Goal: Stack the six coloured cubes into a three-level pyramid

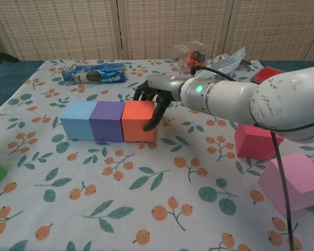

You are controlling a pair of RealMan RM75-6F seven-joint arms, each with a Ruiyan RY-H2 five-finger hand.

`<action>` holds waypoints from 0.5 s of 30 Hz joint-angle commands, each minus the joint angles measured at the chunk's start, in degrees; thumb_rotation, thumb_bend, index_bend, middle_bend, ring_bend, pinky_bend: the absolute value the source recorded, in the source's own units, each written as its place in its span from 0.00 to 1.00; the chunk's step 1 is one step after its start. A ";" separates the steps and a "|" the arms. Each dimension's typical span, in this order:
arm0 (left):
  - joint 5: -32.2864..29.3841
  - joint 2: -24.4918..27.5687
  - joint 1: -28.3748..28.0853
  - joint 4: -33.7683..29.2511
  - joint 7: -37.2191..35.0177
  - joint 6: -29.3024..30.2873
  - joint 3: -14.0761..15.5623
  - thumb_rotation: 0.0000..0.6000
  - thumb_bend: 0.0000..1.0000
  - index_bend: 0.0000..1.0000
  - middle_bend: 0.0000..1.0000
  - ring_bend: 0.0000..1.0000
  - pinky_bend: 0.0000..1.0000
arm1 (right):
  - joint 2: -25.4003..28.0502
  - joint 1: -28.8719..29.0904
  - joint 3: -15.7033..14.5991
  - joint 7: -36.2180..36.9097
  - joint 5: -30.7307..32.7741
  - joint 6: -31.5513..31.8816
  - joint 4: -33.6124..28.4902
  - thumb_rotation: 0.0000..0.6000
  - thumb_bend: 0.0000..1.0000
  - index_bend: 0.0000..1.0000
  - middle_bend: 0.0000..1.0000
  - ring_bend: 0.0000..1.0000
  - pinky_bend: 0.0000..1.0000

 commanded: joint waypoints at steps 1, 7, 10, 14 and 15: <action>0.07 -0.01 0.03 0.06 -0.09 0.01 0.00 1.00 0.32 0.07 0.02 0.00 0.05 | -0.14 0.13 -0.06 -0.25 0.27 0.05 0.18 1.00 0.16 0.33 0.32 0.20 0.20; 0.11 -0.17 0.09 0.36 -0.47 -0.15 0.04 1.00 0.32 0.07 0.02 0.00 0.05 | -0.69 0.47 -0.12 -0.70 1.04 -0.04 0.89 1.00 0.16 0.33 0.32 0.20 0.20; 0.16 -0.23 0.12 0.53 -0.57 -0.14 0.02 1.00 0.32 0.07 0.02 0.00 0.05 | -0.96 0.64 0.01 -0.70 1.13 0.00 1.14 1.00 0.16 0.32 0.32 0.20 0.20; 0.21 -0.27 0.12 0.71 -0.79 -0.17 -0.02 1.00 0.32 0.07 0.02 0.00 0.05 | -1.19 0.82 0.17 -0.62 1.17 -0.10 1.35 1.00 0.16 0.32 0.32 0.20 0.20; 0.24 -0.26 0.12 0.76 -0.82 -0.21 -0.01 1.00 0.32 0.07 0.02 0.00 0.05 | -1.24 0.86 0.16 -0.63 1.19 -0.16 1.41 1.00 0.16 0.32 0.32 0.20 0.20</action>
